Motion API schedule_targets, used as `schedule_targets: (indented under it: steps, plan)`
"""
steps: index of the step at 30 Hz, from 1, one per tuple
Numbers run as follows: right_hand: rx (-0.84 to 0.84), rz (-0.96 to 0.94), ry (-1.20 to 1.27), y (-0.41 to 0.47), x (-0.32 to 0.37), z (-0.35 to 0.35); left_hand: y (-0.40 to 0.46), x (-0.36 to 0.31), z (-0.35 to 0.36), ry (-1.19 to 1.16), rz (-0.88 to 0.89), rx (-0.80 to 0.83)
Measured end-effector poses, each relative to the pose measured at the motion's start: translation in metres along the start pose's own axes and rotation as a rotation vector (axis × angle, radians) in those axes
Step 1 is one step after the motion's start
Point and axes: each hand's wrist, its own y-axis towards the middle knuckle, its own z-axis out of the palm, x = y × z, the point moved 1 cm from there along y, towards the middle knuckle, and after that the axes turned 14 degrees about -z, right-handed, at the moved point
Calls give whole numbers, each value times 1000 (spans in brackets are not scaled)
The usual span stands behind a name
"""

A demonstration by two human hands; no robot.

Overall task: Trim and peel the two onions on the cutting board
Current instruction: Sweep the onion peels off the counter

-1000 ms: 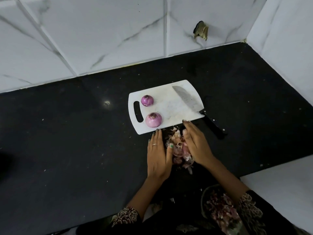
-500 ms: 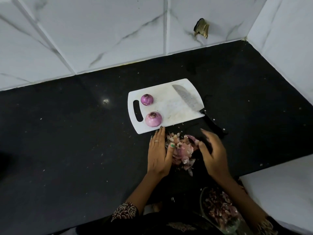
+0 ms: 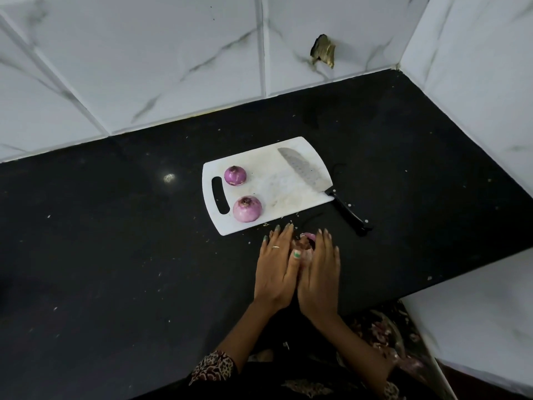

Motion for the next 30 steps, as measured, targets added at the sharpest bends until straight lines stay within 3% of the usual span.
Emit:
schedule_targets:
  steps: [6,10,14,19,22,26,30]
  plan:
    - [59,-109,-230,9,-5,17,4,-2,0,-73,-105,130]
    - [38,-121,-219,13,-2,14,-1,-7,3,-479,-194,217]
    - [20,-168,-102,14,-2,13,-14,-15,5,-639,-209,258]
    - [56,-241,-106,13,-2,13,-20,-18,7,-595,-184,67]
    - [87,-242,-116,13,-4,15,-23,-13,6,-435,-93,-179]
    - [-13,-46,314,19,-1,1,-31,-2,7,-312,-129,-386]
    - [-69,83,449,36,-12,-17,-42,-4,13,-272,-152,-375]
